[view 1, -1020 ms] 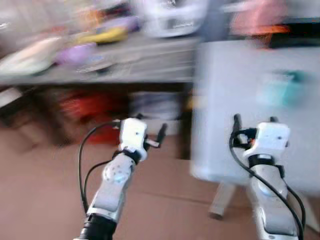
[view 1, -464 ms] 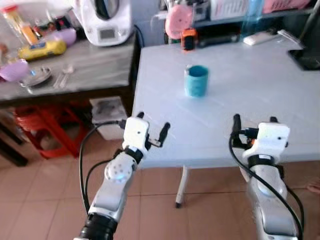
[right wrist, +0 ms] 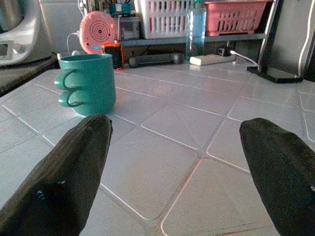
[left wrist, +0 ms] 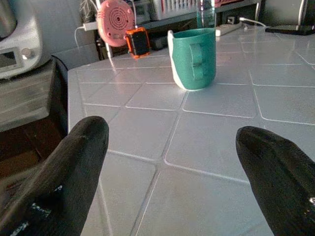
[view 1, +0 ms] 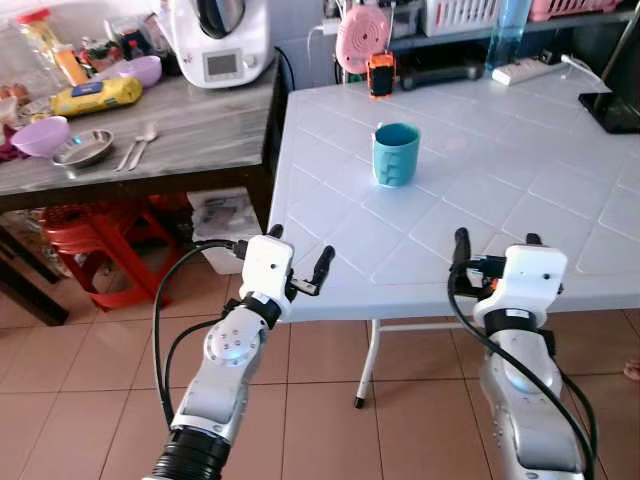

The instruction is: Setting the table

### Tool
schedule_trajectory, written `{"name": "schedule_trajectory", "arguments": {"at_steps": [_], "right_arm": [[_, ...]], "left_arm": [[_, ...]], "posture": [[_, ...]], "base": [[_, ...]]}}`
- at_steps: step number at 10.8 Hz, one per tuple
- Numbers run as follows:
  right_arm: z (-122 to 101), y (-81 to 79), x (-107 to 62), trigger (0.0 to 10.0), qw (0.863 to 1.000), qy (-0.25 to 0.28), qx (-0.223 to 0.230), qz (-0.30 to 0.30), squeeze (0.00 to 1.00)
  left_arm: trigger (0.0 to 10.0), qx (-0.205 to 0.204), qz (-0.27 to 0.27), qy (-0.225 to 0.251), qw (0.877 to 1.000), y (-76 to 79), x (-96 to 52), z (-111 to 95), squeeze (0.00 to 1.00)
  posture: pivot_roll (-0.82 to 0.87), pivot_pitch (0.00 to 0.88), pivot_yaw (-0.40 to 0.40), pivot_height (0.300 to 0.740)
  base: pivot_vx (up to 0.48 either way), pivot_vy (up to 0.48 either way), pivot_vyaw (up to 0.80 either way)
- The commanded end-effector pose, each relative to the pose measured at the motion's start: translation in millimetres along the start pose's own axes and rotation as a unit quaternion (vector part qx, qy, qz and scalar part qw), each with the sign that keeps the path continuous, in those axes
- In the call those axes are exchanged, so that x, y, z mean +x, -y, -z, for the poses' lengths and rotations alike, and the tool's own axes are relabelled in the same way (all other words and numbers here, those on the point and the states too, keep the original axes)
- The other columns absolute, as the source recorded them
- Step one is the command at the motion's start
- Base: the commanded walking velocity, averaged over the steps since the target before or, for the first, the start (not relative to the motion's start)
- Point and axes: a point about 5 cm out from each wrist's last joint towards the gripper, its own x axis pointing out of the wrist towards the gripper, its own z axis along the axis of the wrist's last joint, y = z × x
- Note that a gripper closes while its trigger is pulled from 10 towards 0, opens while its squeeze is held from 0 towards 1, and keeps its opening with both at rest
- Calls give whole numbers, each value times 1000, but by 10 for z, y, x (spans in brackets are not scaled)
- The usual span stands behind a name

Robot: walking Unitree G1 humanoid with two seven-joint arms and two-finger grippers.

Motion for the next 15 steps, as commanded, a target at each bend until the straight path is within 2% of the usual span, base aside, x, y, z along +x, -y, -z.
{"name": "schedule_trajectory", "arguments": {"at_steps": [1, 6, 8, 10, 12, 13, 15], "right_arm": [[-32, -40, 14, 10000, 1000, 8, 0, -4, 0], [-11, -59, 17, 10000, 1000, 3, 7, -6, 0], [56, -64, 14, 10000, 999, -24, 47, 5, 0], [123, -55, -24, 10000, 998, -35, 49, 7, 0], [112, -101, -6, 10000, 999, -33, 38, -9, 0], [77, -132, -1, 10000, 999, -22, 25, -19, 0], [80, -121, -5, 10000, 999, -22, 29, -15, 0]], "left_arm": [[10000, 6, 2, 2, 1000, -20, 13, -31, 0], [10000, 7, -2, 2, 1000, -37, -2, -27, 0], [10000, 42, -26, 11, 999, -162, -63, -38, 0], [10000, 32, -43, 0, 999, -227, -90, 1, 0], [10000, 26, -39, 7, 999, -190, -56, -28, 0], [10000, 24, -30, 9, 999, -160, -42, -33, 0], [10000, 20, -22, 9, 1000, -136, -41, -29, 0]], "posture": [[-138, 79, 153, 740], [-131, 86, 155, 740], [-127, 85, 154, 740], [-127, 86, 156, 740], [-127, 85, 156, 740], [-129, 87, 159, 740], [-130, 89, 159, 740]], "base": [[0, -368, 0], [0, -274, 0], [0, 0, 0], [0, 0, 0], [0, 0, 0], [0, 0, 800], [0, 0, 797]]}}
